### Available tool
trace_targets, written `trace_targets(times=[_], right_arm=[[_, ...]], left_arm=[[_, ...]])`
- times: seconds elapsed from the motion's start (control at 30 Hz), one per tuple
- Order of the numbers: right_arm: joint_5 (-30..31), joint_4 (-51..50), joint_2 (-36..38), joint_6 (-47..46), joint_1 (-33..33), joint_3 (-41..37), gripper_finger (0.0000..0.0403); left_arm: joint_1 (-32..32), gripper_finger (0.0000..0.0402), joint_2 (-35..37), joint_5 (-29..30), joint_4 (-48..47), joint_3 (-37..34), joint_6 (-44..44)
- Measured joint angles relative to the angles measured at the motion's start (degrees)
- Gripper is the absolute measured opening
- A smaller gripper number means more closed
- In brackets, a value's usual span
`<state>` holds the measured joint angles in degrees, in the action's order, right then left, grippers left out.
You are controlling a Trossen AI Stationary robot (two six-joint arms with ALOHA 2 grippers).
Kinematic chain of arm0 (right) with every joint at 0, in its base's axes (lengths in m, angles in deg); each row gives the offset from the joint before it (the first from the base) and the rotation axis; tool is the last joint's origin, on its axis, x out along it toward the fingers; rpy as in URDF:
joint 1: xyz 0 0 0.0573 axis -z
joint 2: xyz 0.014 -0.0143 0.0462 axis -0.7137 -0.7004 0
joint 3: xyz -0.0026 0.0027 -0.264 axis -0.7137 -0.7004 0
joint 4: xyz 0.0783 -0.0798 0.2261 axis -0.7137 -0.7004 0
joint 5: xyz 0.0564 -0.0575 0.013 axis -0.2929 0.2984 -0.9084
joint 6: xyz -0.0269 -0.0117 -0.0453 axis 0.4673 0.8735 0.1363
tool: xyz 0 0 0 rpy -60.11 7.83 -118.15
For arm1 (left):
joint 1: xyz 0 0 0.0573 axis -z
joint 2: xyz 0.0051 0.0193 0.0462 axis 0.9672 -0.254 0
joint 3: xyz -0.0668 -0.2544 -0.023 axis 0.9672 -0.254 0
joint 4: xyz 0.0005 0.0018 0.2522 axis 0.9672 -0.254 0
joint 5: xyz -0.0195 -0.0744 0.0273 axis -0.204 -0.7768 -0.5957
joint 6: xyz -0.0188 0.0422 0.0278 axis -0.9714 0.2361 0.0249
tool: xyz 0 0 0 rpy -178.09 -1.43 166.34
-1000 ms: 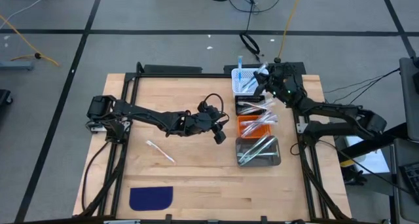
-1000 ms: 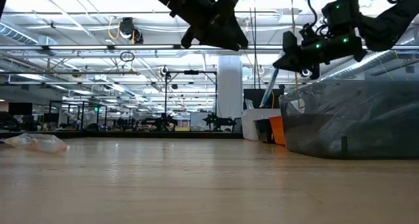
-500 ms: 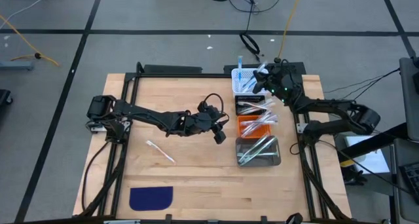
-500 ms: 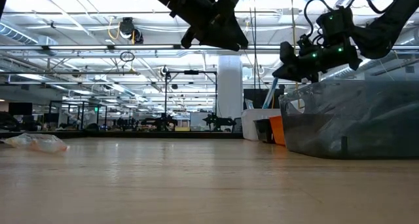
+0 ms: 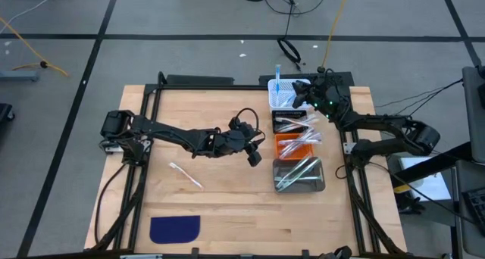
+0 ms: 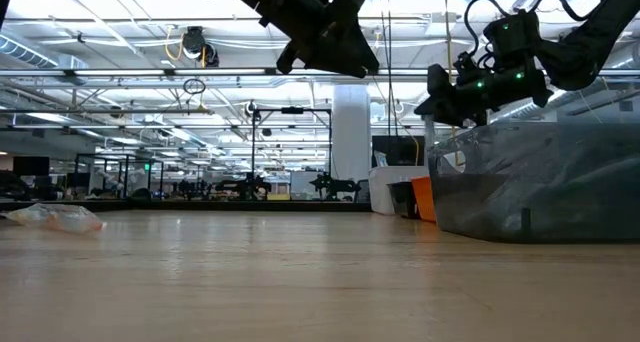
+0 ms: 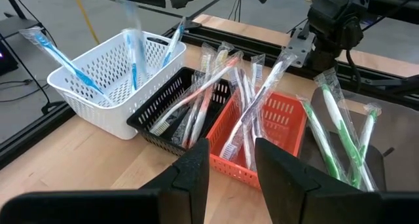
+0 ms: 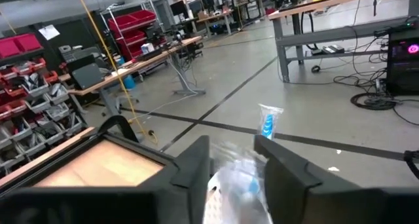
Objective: Pick & Place Toothbrushes
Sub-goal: Put the blue toothbrush into the white bin, then put the orange toothbrush into the black bin
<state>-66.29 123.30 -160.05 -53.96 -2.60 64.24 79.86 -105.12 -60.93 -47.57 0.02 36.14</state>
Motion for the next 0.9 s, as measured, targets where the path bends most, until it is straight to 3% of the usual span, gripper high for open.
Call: trace_targets(times=[0.33,0.53,0.63,0.9], right_arm=[[1.48,0.19,0.00,0.11,0.22,0.00,0.0180],[1.44,5.57,0.71,6.91,1.38,-0.04,0.0186],[1.33,7.15,3.47,6.10,2.48,-0.04,0.0183],[1.10,-3.48,11.61,6.17,1.80,-0.04,0.0177]], left_arm=[[0.00,0.0124,0.00,0.04,-1.50,0.00,0.13],[0.00,0.0124,0.00,0.04,-5.42,0.00,-0.22],[0.28,0.0124,0.00,0.04,-7.75,0.00,-2.34],[1.84,0.0124,0.00,0.04,-12.56,0.00,-6.22]])
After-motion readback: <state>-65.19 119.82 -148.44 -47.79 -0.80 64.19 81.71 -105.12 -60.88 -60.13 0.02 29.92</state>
